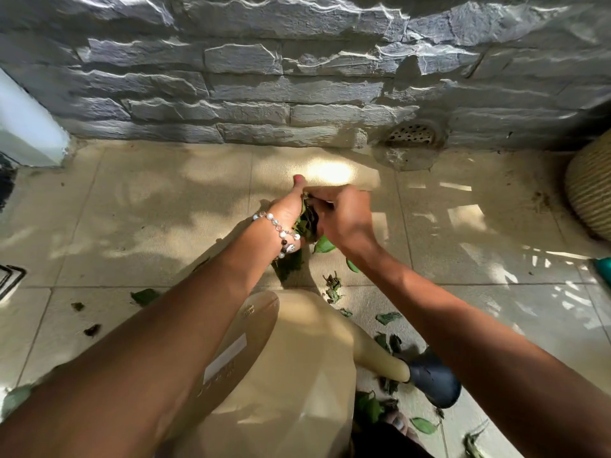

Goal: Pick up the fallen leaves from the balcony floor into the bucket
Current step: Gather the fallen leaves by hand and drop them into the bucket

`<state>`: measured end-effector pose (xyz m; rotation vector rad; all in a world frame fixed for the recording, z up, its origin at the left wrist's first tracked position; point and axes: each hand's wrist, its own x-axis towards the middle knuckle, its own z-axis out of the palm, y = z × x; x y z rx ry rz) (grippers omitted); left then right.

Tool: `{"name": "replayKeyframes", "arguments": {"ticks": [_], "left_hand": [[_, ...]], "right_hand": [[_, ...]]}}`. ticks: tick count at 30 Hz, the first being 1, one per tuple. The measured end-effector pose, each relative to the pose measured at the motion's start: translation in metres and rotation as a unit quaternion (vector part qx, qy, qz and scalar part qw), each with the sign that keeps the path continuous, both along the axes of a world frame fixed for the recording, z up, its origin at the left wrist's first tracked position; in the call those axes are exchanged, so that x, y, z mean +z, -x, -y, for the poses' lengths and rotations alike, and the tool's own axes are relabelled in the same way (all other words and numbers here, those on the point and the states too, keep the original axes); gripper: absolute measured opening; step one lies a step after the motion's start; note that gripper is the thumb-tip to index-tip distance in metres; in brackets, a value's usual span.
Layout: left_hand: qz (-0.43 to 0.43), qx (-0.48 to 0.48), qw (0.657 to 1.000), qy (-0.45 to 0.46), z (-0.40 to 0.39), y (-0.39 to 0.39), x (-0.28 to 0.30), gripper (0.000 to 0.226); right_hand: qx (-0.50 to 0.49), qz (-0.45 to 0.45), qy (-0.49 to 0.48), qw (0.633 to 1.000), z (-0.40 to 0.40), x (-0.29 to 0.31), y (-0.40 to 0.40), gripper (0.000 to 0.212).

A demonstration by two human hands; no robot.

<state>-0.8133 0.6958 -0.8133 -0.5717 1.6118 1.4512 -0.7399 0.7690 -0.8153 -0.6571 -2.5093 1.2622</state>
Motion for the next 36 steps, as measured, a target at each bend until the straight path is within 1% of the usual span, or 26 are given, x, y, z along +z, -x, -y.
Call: {"name": "replayKeyframes", "arguments": {"ticks": [2, 4, 5, 6, 7, 9, 10, 11, 12, 13, 14, 15, 16, 18, 20, 21, 22, 23, 24, 25, 26, 27, 29, 30, 32, 36], "left_hand": [[0.024, 0.028, 0.999, -0.033, 0.002, 0.006, -0.003, 0.072], [0.045, 0.020, 0.997, -0.066, 0.011, 0.008, 0.000, 0.077], [0.050, 0.014, 0.995, -0.079, 0.014, 0.010, -0.001, 0.080], [0.045, -0.001, 0.996, -0.081, 0.016, 0.011, -0.002, 0.081], [0.030, -0.007, 0.996, -0.081, 0.017, 0.012, -0.003, 0.078], [-0.033, 0.015, 0.999, -0.027, 0.022, 0.014, -0.007, 0.063], [-0.048, 0.025, 0.998, -0.014, 0.025, 0.018, -0.011, 0.058], [-0.041, 0.038, 0.998, -0.035, 0.028, 0.022, -0.014, 0.052], [-0.031, 0.056, 0.996, -0.061, 0.031, 0.024, -0.015, 0.039], [-0.019, 0.075, 0.993, -0.087, 0.034, 0.027, -0.014, 0.026], [-0.008, 0.088, 0.991, -0.097, 0.037, 0.028, -0.013, 0.023], [0.004, 0.095, 0.990, -0.104, 0.039, 0.031, -0.015, 0.025], [0.010, 0.098, 0.990, -0.099, 0.040, 0.033, -0.016, 0.028], [0.008, 0.086, 0.993, -0.083, 0.044, 0.036, -0.018, 0.032], [0.001, 0.063, 0.997, -0.053, 0.046, 0.036, -0.016, 0.031], [0.011, 0.067, 0.996, -0.049, 0.046, 0.037, -0.017, 0.026], [0.022, 0.084, 0.995, -0.038, 0.047, 0.037, -0.015, 0.018], [0.028, 0.105, 0.993, -0.046, 0.047, 0.037, -0.016, 0.017], [0.017, 0.092, 0.995, -0.040, 0.049, 0.037, -0.016, 0.019], [0.004, 0.070, 0.997, -0.036, 0.051, 0.038, -0.025, 0.018], [-0.011, 0.032, 0.999, -0.016, 0.050, 0.036, -0.028, 0.021], [-0.029, -0.002, 1.000, -0.003, 0.051, 0.033, -0.031, 0.023], [-0.026, 0.002, 0.999, -0.026, 0.052, 0.030, -0.034, 0.024], [-0.019, 0.014, 0.999, -0.038, 0.052, 0.028, -0.031, 0.024], [-0.012, 0.024, 0.998, -0.049, 0.051, 0.029, -0.031, 0.029], [-0.008, 0.033, 0.999, -0.042, 0.046, 0.026, -0.030, 0.034]], "right_hand": [[0.076, 0.002, -0.060, 0.995, 0.007, 0.003, 0.003, 0.031], [0.153, 0.072, -0.099, 0.981, 0.002, 0.008, 0.005, 0.045], [0.188, 0.114, -0.093, 0.971, -0.002, 0.009, 0.006, 0.049], [0.214, 0.144, -0.054, 0.965, -0.006, 0.010, 0.008, 0.049], [0.218, 0.154, 0.032, 0.963, -0.009, 0.011, 0.009, 0.047], [0.150, 0.119, 0.281, 0.940, -0.013, 0.013, 0.014, 0.045], [0.100, 0.088, 0.351, 0.927, -0.015, 0.013, 0.016, 0.044], [0.059, 0.069, 0.364, 0.927, -0.017, 0.009, 0.019, 0.041], [0.039, 0.070, 0.327, 0.942, -0.020, 0.006, 0.021, 0.038], [0.040, 0.093, 0.253, 0.962, -0.022, 0.001, 0.022, 0.035], [0.068, 0.134, 0.161, 0.976, -0.022, -0.004, 0.022, 0.035], [0.112, 0.172, 0.073, 0.976, -0.022, -0.011, 0.021, 0.038], [0.163, 0.202, 0.000, 0.966, -0.021, -0.020, 0.019, 0.042], [0.264, 0.229, -0.151, 0.925, -0.014, -0.036, 0.014, 0.050], [0.321, 0.219, -0.273, 0.880, -0.007, -0.044, 0.007, 0.051], [0.330, 0.202, -0.301, 0.871, -0.006, -0.050, 0.006, 0.048], [0.328, 0.184, -0.312, 0.872, -0.005, -0.054, 0.004, 0.044], [0.319, 0.180, -0.290, 0.884, -0.004, -0.057, 0.003, 0.041], [0.299, 0.192, -0.233, 0.905, -0.003, -0.056, 0.001, 0.044], [0.267, 0.198, -0.148, 0.932, -0.003, -0.052, 0.000, 0.047], [0.228, 0.196, -0.072, 0.951, -0.006, -0.049, 0.000, 0.044], [0.179, 0.187, -0.014, 0.966, -0.011, -0.047, -0.001, 0.034], [0.130, 0.159, -0.043, 0.978, -0.024, -0.038, -0.006, 0.026], [0.130, 0.141, -0.088, 0.977, -0.031, -0.033, -0.009, 0.026], [0.164, 0.135, -0.141, 0.967, -0.039, -0.028, -0.016, 0.028], [0.265, 0.202, -0.188, 0.924, -0.036, -0.038, -0.034, 0.044]]}}
